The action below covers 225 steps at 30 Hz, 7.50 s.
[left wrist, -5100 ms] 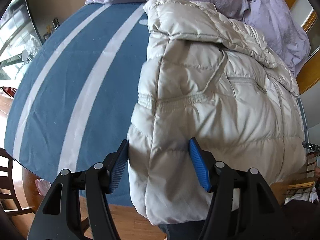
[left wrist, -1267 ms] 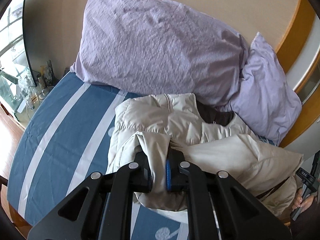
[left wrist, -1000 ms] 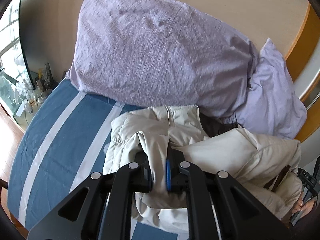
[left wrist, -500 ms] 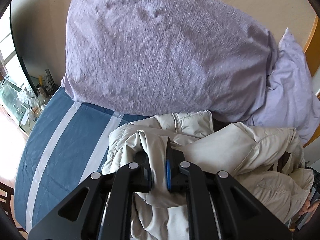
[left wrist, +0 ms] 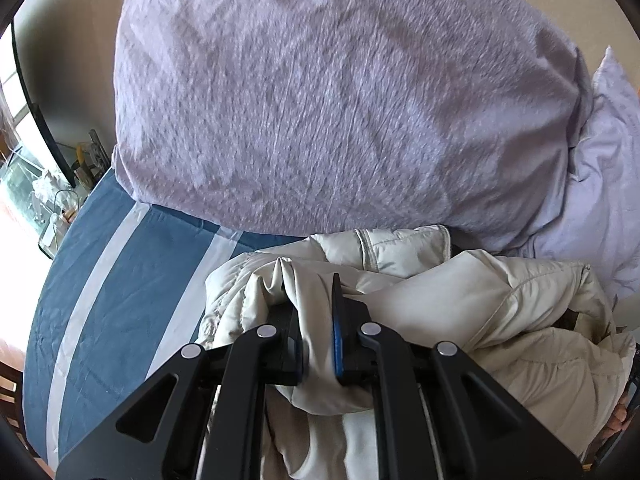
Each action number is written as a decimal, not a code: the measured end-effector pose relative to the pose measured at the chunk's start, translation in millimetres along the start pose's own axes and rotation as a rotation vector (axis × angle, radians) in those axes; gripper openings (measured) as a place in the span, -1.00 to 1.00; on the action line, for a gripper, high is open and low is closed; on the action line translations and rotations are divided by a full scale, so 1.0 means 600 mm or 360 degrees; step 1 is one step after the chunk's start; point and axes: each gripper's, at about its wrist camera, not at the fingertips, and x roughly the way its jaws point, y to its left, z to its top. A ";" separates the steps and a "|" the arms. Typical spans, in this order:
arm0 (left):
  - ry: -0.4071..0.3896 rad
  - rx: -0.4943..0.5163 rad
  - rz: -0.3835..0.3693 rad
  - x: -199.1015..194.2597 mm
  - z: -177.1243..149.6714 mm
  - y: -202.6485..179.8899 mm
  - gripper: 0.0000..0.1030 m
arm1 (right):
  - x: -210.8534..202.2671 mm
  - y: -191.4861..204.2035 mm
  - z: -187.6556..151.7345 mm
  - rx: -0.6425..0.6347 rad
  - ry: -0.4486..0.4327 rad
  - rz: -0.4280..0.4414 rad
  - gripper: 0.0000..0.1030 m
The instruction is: Fold large clothes
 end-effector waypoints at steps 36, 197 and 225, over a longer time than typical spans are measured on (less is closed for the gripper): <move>-0.0113 0.0227 -0.0115 -0.108 -0.023 -0.031 0.43 | -0.067 0.197 -0.152 -0.0766 -0.0007 0.0163 0.13; -0.0165 0.0108 0.0233 0.305 -0.024 0.079 0.73 | 0.233 0.101 -0.034 -0.0641 -0.0322 -0.0483 0.80; 0.0298 -0.0064 -0.0177 0.258 -0.070 0.204 0.70 | 0.107 -0.101 -0.076 0.0073 0.0232 0.0086 0.81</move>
